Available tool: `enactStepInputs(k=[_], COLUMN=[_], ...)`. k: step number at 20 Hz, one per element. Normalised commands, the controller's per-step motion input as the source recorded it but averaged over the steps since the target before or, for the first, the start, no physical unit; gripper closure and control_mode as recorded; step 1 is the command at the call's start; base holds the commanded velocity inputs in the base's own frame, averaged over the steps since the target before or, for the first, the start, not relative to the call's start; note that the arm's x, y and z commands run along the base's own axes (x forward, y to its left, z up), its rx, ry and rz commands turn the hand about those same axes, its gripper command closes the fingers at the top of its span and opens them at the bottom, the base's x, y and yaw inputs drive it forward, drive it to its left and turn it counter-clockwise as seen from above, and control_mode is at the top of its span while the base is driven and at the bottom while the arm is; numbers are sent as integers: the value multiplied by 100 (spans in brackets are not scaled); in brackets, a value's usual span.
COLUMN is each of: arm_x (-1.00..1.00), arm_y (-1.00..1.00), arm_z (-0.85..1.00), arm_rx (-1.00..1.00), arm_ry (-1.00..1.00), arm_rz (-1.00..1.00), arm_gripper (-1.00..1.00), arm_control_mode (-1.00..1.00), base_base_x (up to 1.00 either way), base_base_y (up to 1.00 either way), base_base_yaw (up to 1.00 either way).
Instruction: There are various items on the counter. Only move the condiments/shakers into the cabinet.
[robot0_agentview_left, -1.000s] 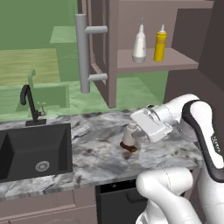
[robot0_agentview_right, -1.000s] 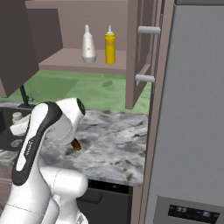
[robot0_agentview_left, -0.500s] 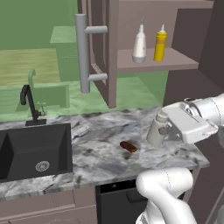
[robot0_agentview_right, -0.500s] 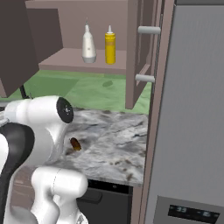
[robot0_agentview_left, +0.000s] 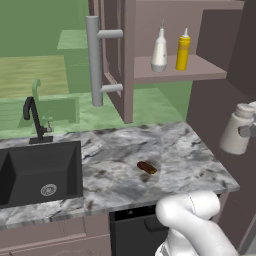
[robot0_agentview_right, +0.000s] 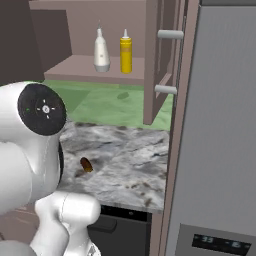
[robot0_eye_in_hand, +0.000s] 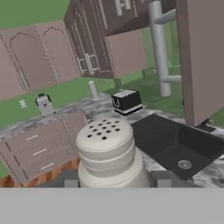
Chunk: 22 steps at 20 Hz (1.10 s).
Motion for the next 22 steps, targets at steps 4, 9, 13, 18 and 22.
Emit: enactStepInputs(k=[4, 9, 13, 18, 22], arm_x=[-15, 1, 17, 18, 9], arm_y=[-74, -15, 9, 21, 3], arm_z=[86, 10, -17, -37, -62], arm_rx=[-27, -17, -3, -1, 15], arm_ry=[0, 0, -18, -42, -41], arm_rz=[-17, -8, -4, -18, -22], arm_gripper=[100, 100, 100, 100, 100], arm_control_mode=[-100, -100, -100, -100, -100], base_base_x=[0, 0, 0, 0, 0], base_base_y=[0, 0, 0, 0, 0], base_base_yaw=[0, 0, 0, 0, 0])
